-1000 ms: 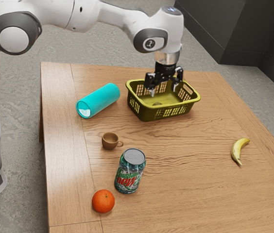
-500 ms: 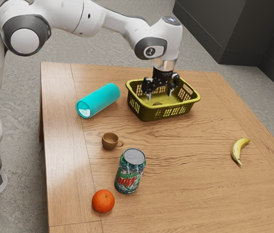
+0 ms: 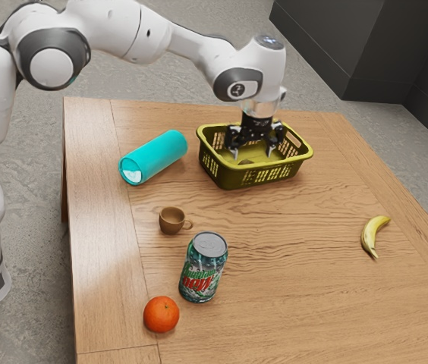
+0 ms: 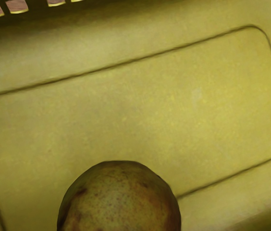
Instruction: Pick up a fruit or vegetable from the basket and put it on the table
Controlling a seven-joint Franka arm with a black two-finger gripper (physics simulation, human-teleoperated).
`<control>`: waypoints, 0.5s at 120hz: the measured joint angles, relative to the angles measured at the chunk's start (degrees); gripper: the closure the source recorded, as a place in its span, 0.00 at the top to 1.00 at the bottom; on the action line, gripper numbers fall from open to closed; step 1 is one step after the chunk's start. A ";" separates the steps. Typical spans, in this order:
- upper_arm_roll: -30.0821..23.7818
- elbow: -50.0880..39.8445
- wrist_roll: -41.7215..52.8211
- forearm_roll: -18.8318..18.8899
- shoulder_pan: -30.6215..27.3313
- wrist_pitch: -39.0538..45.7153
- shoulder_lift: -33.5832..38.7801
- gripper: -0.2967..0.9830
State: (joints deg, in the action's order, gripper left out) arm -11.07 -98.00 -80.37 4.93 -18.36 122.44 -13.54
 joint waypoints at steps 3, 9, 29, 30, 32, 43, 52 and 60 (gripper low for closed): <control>0.00 -0.01 0.39 -0.05 0.01 0.35 -0.15 0.77; -0.01 -0.14 1.11 -0.13 -0.01 0.94 -0.29 0.77; -0.03 -1.78 3.13 -0.30 -0.25 2.12 0.13 0.77; -0.02 -1.87 3.22 -0.30 -0.33 2.16 0.15 0.77; -0.02 -2.01 3.39 -0.31 -0.49 2.23 0.19 0.77; 0.00 -2.73 4.25 -0.34 -0.97 2.52 0.29 0.77; 0.00 -3.01 4.87 -0.41 -1.05 2.68 0.23 0.77; 0.00 -3.07 5.35 -0.69 -1.07 2.79 0.03 0.77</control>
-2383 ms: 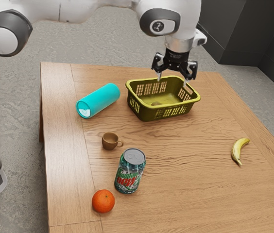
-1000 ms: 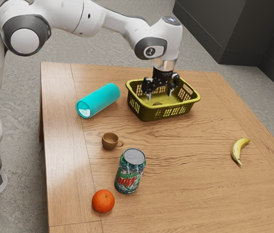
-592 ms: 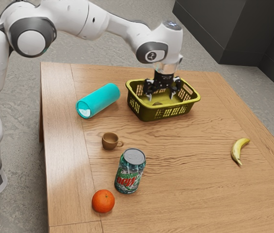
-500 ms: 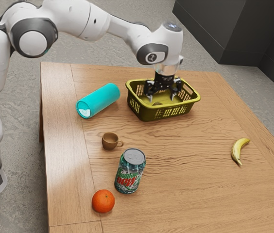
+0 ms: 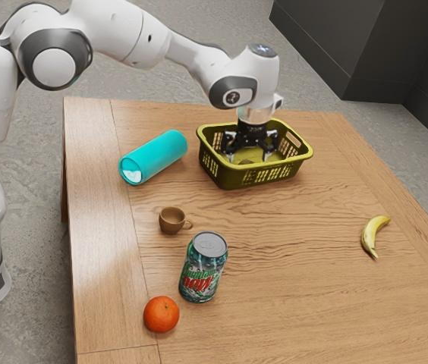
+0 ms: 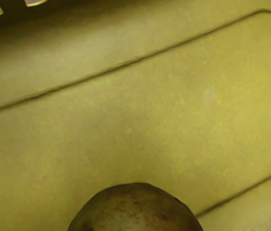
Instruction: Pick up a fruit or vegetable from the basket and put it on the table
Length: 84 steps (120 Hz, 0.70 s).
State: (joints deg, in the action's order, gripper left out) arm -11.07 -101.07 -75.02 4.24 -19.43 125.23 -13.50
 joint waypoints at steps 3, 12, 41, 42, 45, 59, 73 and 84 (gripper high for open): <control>0.00 -0.01 0.17 -0.11 0.00 0.05 -0.10 0.77; 0.05 -0.02 0.64 -0.53 -0.04 0.33 -0.53 0.77; 0.09 -0.45 1.81 -1.78 -0.65 1.84 -2.08 0.77; 0.09 -0.45 1.84 -1.82 -0.66 1.89 -2.14 0.77; 0.09 -0.45 1.93 -1.91 -0.68 2.04 -2.25 0.77; 0.08 -0.44 2.33 -2.15 -0.68 2.55 -2.42 0.77; -0.05 -0.40 2.65 -2.23 -0.63 2.96 -2.56 0.77; -0.08 -0.39 2.87 -2.22 -0.62 3.16 -2.82 0.77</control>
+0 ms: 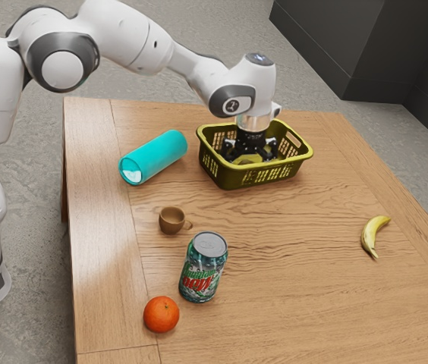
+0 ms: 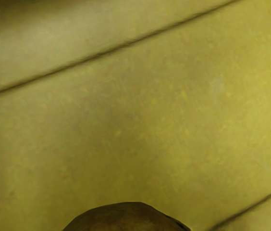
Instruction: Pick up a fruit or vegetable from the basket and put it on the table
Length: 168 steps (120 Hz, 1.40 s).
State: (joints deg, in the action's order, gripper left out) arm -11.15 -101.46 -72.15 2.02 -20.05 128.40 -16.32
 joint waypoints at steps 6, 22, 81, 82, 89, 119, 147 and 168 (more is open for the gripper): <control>0.00 0.00 0.10 0.00 0.00 0.09 -0.20 0.77; -0.01 0.01 0.34 0.00 0.00 0.40 -0.48 0.77; -0.21 0.03 0.98 0.47 -0.52 0.53 -0.12 0.47; -0.21 0.03 1.03 0.48 -0.58 0.52 -0.09 0.48; -0.21 0.02 1.36 0.46 -0.89 0.44 0.09 0.48; -0.14 0.01 2.68 0.65 -1.93 -1.37 4.77 0.49; -5.63 7.15 3.62 3.85 -2.10 -4.64 7.46 0.48; -11.78 29.23 4.18 9.37 7.92 -10.88 -4.57 0.50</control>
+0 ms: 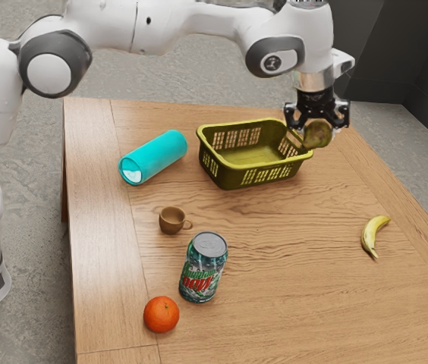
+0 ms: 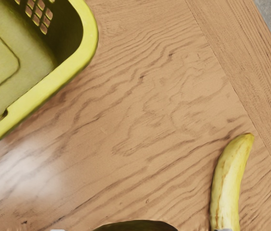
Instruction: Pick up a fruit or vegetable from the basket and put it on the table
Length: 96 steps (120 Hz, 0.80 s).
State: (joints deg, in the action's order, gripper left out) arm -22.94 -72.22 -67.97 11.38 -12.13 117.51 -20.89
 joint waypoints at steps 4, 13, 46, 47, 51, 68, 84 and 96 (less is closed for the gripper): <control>-0.19 3.21 0.09 0.99 2.72 -1.11 -2.98 0.49; -0.54 6.26 0.26 2.46 7.11 -3.06 -7.45 0.47; -1.80 3.50 0.25 3.00 8.76 -5.97 -10.35 0.48; -1.77 3.37 0.24 2.86 8.72 -5.99 -10.44 0.48; -1.57 2.50 0.23 2.16 8.45 -5.90 -10.76 0.48; -1.11 -0.46 0.32 -0.13 8.06 -4.94 -11.13 0.57; -1.04 -0.66 0.85 0.13 8.16 -4.40 -10.63 0.69; 2.84 -7.33 8.19 4.64 5.46 -4.43 3.85 0.73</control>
State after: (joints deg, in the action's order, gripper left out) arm -20.10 -79.56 -59.78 16.02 -6.67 113.08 -17.05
